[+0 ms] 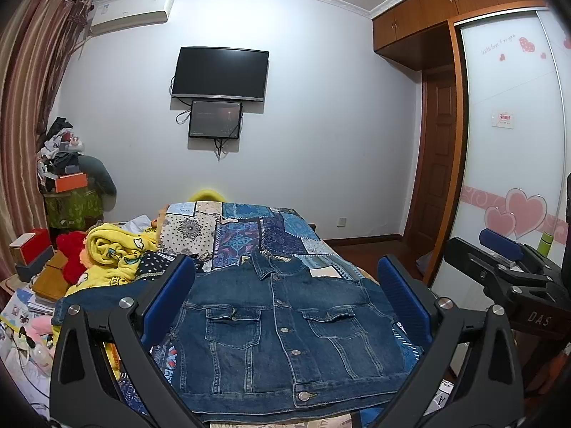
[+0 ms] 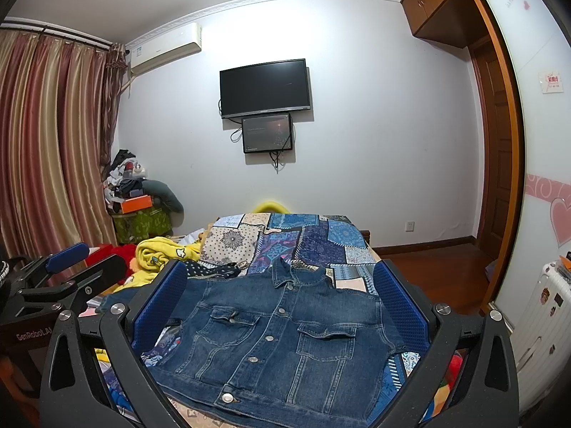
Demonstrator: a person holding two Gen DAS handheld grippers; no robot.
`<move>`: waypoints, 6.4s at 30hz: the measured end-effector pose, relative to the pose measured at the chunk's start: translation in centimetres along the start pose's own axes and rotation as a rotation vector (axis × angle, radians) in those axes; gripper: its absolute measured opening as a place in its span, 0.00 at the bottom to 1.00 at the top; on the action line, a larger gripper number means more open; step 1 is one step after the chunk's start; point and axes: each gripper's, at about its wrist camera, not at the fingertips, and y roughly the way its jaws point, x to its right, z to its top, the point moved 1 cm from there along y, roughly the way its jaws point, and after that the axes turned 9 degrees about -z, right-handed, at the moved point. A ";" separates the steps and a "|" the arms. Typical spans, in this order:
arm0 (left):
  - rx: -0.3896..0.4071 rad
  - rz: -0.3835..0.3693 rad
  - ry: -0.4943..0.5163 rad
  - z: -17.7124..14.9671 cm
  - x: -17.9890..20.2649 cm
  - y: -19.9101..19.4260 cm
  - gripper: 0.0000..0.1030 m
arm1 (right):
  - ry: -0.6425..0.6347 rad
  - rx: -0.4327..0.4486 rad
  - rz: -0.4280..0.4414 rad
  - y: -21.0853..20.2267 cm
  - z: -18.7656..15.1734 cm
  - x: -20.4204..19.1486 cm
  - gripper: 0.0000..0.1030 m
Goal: Fold large clothes
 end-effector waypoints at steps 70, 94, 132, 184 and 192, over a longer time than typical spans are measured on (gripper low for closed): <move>-0.020 0.022 -0.005 -0.1 -1.8 1.1 1.00 | -0.019 -0.028 0.006 2.1 -0.6 -0.7 1.00; -0.325 0.359 -0.327 -8.7 -28.7 13.6 1.00 | -0.118 -0.330 0.019 20.5 -5.1 -1.8 1.00; -0.407 0.459 -0.911 -21.9 -52.7 13.8 0.16 | -0.023 -0.670 -0.023 32.5 -10.9 1.1 1.00; -0.786 -0.146 -0.139 -13.7 -14.0 35.9 0.65 | -0.093 -0.647 -0.075 27.2 -11.1 8.2 1.00; -0.695 -0.128 -0.585 -13.9 -23.2 34.0 0.76 | -0.122 -0.632 -0.072 27.0 -10.8 7.2 1.00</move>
